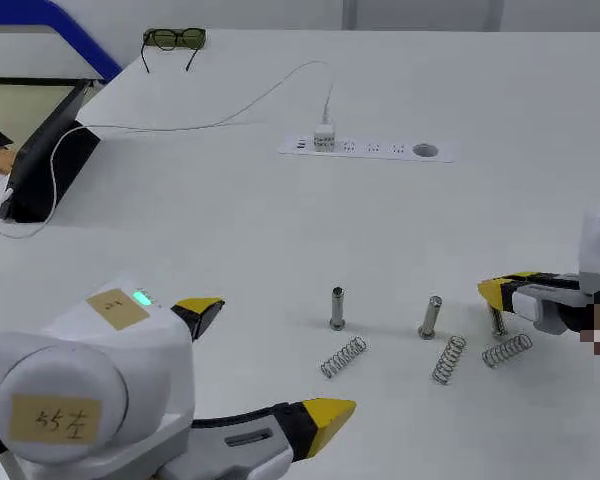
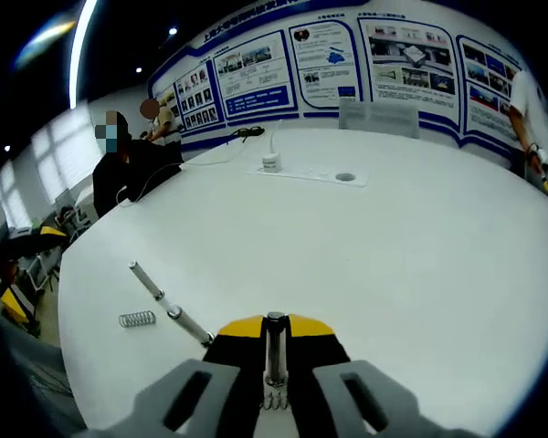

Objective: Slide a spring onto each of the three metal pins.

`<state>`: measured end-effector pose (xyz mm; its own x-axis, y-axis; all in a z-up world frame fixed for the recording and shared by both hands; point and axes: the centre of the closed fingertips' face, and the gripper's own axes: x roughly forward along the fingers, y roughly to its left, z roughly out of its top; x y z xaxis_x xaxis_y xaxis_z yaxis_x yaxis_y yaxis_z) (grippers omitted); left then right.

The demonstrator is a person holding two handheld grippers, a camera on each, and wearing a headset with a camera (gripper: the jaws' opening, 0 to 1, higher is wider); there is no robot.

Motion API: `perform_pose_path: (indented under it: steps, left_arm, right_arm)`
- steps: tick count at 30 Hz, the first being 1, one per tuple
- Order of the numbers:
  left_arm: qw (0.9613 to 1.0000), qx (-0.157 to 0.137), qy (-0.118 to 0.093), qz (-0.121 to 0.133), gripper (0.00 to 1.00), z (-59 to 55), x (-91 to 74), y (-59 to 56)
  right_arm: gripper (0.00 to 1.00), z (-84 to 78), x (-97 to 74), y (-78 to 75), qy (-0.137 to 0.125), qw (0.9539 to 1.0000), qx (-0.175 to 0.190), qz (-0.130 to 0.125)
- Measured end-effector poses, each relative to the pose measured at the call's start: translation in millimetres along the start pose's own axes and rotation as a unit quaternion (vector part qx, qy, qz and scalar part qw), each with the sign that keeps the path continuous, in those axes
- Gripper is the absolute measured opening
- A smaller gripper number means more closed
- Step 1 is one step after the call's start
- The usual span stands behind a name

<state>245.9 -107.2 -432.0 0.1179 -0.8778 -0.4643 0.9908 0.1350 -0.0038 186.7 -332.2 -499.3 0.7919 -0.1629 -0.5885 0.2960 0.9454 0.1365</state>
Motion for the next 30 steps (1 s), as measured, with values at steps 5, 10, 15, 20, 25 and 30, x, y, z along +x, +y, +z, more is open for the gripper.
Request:
perform_pose_path:
  steps: [5, 10, 15, 20, 25, 30]
  left_arm:
    - [1.0, 0.003, -0.005, -0.001, 0.85, 2.0, -1.3, -2.0]
    - [1.0, 0.006, -0.006, 0.004, 0.83, 2.3, -3.0, -1.9]
    - [1.0, 0.006, -0.006, 0.003, 0.83, 1.8, -4.3, -3.3]
    - [1.0, 0.006, -0.007, 0.003, 0.82, 2.0, -5.0, -4.3]
    - [0.9999, 0.006, -0.01, 0.003, 0.81, 2.3, -6.1, -4.2]
    - [0.9999, 0.003, -0.015, 0.006, 0.8, 3.2, -7.3, -3.6]
  right_arm:
    - [0.08, -1.3, -6.1, 3.5, 0.001, 0.9995, -0.03, 0.001]
    - [0.08, -3.7, -12.5, 6.5, 0.006, 0.9984, -0.057, 0.0]
    - [0.08, -5.9, -17.1, 7.8, 0.009, 0.9977, -0.068, -0.003]
    - [0.08, -8.2, -19.8, 8.1, 0.013, 0.997, -0.076, -0.007]
    - [0.09, -11.2, -23.6, 8.5, 0.016, 0.9964, -0.083, -0.012]
    - [0.09, -13.5, -26.3, 6.7, 0.022, 0.9962, -0.082, -0.018]
